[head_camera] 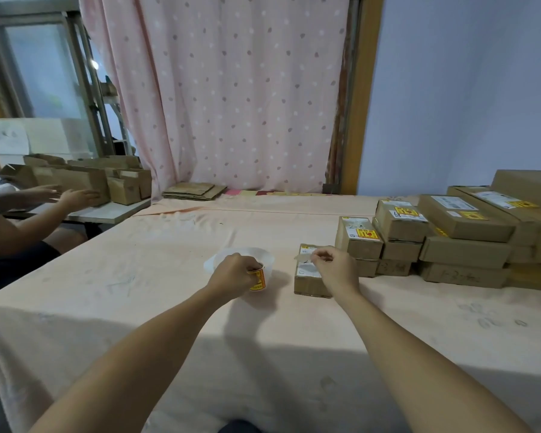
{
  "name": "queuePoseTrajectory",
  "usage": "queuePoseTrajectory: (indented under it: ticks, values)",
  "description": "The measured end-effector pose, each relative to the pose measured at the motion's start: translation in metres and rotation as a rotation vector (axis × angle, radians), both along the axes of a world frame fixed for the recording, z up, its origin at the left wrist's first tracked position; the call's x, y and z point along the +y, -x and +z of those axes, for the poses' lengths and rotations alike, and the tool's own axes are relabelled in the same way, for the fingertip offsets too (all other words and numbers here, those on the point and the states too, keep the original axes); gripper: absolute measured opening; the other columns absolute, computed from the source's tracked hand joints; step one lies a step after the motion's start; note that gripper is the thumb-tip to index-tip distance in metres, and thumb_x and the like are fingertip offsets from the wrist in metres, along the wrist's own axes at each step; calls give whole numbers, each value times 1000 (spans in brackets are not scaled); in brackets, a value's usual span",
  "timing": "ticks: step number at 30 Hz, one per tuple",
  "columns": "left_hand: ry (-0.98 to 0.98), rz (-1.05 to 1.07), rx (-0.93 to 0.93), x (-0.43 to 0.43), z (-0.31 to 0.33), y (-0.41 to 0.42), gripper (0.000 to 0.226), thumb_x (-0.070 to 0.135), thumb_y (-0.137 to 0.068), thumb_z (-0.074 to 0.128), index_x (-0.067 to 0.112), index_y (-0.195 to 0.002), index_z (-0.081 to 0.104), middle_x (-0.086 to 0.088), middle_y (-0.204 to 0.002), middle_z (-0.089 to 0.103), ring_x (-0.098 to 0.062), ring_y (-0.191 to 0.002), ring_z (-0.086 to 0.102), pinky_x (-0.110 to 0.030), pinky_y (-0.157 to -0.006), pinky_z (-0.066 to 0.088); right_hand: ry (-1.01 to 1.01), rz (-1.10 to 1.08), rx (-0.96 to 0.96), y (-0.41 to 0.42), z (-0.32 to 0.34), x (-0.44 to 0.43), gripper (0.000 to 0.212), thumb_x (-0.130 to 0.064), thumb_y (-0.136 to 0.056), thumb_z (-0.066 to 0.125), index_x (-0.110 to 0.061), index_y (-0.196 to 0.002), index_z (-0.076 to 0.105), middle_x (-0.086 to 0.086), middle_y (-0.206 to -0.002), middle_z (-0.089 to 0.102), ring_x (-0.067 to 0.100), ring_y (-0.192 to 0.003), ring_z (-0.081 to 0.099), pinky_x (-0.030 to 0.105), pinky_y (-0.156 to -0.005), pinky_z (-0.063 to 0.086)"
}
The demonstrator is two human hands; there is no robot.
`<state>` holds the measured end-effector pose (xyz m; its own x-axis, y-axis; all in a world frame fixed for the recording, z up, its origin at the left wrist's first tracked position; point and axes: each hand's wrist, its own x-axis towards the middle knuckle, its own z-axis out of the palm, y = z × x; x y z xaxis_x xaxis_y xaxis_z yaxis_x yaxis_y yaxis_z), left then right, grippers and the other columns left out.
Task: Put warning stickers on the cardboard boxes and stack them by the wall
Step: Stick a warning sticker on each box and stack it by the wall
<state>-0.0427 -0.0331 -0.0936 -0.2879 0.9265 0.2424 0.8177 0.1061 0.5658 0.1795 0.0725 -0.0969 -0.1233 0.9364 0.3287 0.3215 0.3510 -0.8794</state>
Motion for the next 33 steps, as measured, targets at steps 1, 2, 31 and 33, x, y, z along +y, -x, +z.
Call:
queuePoseTrajectory:
  ticks: [1, 2, 31, 33]
  values:
    - [16, -15, 49, 1, -1, -1, 39, 11, -82, 61, 27, -115, 76, 7, -114, 69, -15, -109, 60, -33, -89, 53, 9, 9, 9, 0, -2, 1, 8, -13, -87, 72, -19, -88, 78, -6, -84, 73, 9, -82, 65, 22, -68, 45]
    - [32, -31, 88, 2, -3, -3, 40, 11, -82, 61, 28, -116, 75, 7, -115, 69, -15, -110, 59, -33, -89, 51, 21, 20, 17, -1, -3, 0, 10, -11, -86, 72, -20, -89, 77, -6, -85, 73, 11, -83, 66, 24, -69, 46]
    - [-238, -81, 153, 67, -10, -84, 19, 23, -91, 58, 15, -89, 75, 0, -87, 72, -22, -89, 54, -40, -76, 46, -30, 72, -215, -30, -10, 42, 17, -11, -92, 62, -24, -91, 71, -8, -89, 69, 4, -79, 60, 16, -64, 42]
    - [-253, -72, 148, 69, -11, -83, 17, 21, -91, 60, 16, -95, 76, 0, -90, 71, -21, -91, 54, -37, -76, 45, -62, 78, -270, -29, -12, 45, 17, -12, -92, 61, -27, -92, 70, -10, -88, 67, 3, -78, 59, 21, -66, 47]
